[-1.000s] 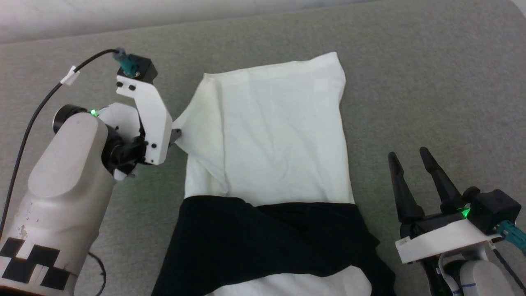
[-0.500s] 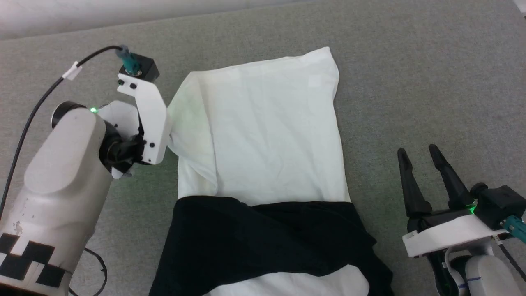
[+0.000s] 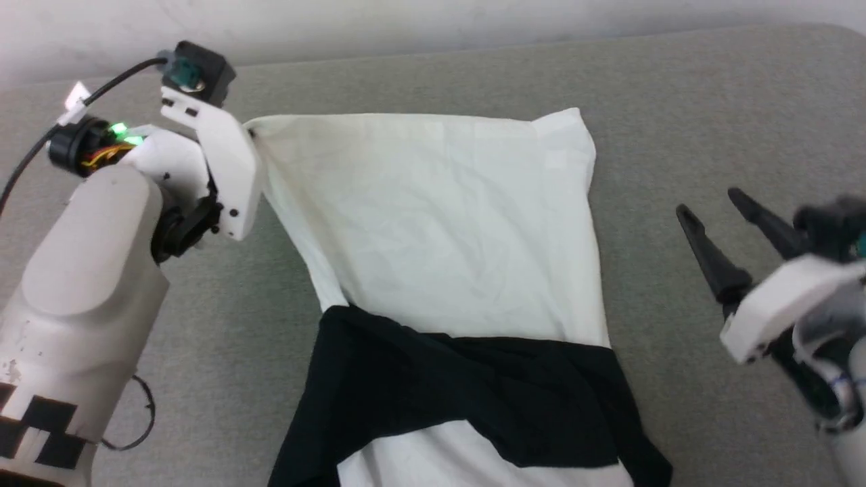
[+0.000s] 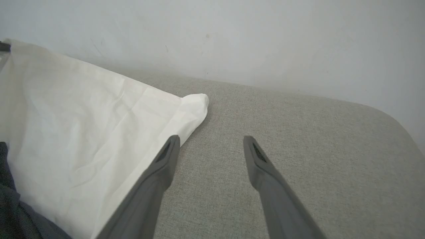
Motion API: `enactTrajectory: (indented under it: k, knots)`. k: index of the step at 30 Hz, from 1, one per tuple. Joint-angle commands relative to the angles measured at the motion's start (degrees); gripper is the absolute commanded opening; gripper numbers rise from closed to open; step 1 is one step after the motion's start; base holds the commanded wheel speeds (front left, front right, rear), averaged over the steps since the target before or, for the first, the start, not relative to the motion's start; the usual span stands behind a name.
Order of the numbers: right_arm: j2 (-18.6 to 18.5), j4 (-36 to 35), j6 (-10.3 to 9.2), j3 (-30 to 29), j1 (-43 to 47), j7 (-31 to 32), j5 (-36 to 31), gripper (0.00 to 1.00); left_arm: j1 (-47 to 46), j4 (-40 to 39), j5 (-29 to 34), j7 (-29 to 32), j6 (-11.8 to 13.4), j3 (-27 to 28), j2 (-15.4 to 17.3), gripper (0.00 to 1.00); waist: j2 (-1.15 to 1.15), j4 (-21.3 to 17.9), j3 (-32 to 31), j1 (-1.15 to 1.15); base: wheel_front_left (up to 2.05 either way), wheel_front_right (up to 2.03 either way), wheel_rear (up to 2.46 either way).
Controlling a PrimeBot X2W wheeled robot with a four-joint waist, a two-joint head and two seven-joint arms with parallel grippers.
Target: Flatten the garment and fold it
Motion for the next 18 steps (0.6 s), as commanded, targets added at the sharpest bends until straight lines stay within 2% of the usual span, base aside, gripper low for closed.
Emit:
enactTrajectory:
  k: [1, 5, 10, 14, 18]
  knots:
    - [-2.6, 0.0, -0.05, 1.8, -4.0, 4.7, 2.2, 1.0, -0.8, -1.1, 0.4, -1.1, 0.0, -0.5, -0.8, 0.0, 0.0, 2.6, 0.4, 0.0, 0.0, 0.0, 0.0]
    - [-8.2, 2.2, -0.05, 7.4, -14.2, 15.7, 7.4, 1.0, -1.4, -4.3, 1.7, -2.8, -0.1, -2.0, -1.9, 0.0, 0.0, 5.3, 3.0, 0.0, 0.0, 0.0, 0.0]
    - [-12.8, 10.3, -0.05, 15.4, -26.5, 26.1, 11.4, 1.0, -2.2, -7.5, 2.4, -4.9, -0.1, -3.2, -3.7, 0.0, 0.0, 8.8, 6.0, 0.0, 0.0, 0.0, 0.0]
    - [-13.9, 18.5, -0.05, 20.0, -34.0, 30.0, 12.9, 1.0, -3.0, -9.0, 3.0, -6.4, -0.3, -4.6, -5.4, 0.0, 0.0, 11.6, 7.9, 0.0, 0.0, 0.0, 0.0]
    - [-13.7, 25.6, -0.05, 23.0, -39.2, 30.6, 14.5, 1.0, -3.7, -9.6, 3.5, -7.5, -0.5, -5.9, -6.8, 0.0, 0.0, 13.7, 9.2, 0.0, 0.0, 0.0, 0.0]
